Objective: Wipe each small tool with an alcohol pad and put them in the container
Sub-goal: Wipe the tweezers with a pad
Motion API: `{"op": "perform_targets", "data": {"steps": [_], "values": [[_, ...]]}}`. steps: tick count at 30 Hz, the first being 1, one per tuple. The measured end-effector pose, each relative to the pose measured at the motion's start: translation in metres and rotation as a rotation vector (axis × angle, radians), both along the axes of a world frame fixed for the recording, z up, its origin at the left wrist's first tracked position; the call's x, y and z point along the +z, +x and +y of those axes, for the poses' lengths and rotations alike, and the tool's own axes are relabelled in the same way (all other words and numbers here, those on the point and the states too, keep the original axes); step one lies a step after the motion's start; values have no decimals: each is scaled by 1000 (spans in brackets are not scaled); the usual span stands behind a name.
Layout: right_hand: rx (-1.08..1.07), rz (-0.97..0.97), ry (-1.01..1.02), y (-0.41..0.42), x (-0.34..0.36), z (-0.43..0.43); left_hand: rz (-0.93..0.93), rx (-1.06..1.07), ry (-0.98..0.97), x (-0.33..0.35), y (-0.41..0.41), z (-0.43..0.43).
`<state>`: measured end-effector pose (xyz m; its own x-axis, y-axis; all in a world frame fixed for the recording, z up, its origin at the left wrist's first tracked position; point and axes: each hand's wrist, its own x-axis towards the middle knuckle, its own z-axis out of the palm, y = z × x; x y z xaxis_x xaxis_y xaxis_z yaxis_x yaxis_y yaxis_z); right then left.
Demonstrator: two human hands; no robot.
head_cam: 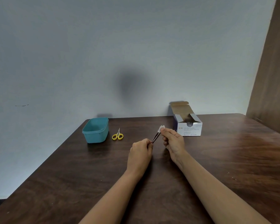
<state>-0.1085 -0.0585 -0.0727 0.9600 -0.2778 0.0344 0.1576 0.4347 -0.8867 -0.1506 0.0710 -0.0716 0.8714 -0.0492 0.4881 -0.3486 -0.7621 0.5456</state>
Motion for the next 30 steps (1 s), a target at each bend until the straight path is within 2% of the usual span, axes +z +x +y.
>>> {"op": "perform_targets", "data": {"steps": [5, 30], "values": [[7, 13, 69, 1, 2, -2, 21, -28, -16, -2, 1, 0], [-5, -29, 32, 2, -2, -2, 12, -91, -111, -6, 5, 2]]}}
